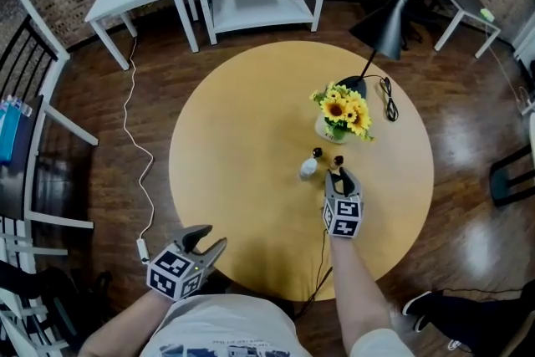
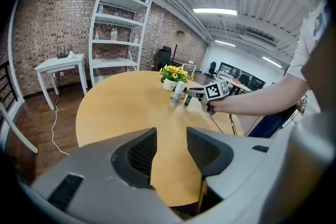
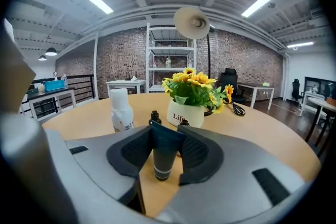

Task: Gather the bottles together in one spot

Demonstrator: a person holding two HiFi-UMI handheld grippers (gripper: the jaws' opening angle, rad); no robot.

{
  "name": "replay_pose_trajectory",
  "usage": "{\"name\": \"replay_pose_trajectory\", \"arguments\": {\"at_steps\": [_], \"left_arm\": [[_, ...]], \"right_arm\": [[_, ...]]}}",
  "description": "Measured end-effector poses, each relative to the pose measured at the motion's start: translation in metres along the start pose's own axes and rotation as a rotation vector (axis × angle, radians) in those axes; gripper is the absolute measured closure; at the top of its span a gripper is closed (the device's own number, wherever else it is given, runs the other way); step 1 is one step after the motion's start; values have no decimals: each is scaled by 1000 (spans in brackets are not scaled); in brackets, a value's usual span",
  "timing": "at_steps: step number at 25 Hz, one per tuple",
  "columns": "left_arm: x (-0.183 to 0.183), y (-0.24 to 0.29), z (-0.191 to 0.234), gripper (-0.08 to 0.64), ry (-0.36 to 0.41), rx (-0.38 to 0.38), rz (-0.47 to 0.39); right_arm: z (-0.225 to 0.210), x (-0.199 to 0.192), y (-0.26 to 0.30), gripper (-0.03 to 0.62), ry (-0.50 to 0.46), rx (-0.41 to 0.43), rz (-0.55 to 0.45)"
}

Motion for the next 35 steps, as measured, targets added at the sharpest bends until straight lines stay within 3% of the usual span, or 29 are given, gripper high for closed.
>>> {"name": "replay_pose_trajectory", "arguments": {"at_steps": [12,20,24,27,35], "left_arm": [[-9,-12,-1,377,-2,26,7],[-26,-15,-19,377,0,9,41],[-30,-11,-29,377,13,-26,39],[-27,-4,-41,377,34,-84,31],[-19,-26,-68,377,41,-247,-31]], "right_arm": [[5,12,-7,377,-3,26,-52],[1,18,-40,356,-7,20,-95],[-2,24,-88,357,49,-9,-119],[10,20,-131,357,90,-10,-76],[107,10,-283,357,160,-16,-2]]}}
Point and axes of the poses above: the fingertips, and each gripper's own axes: y forward along the fingers, z to its left, x out of its top, the point moved 1 cm from there along -y, backward along the fingers, and after that the axes turned 6 degrees about -z, right-handed, at the moved point
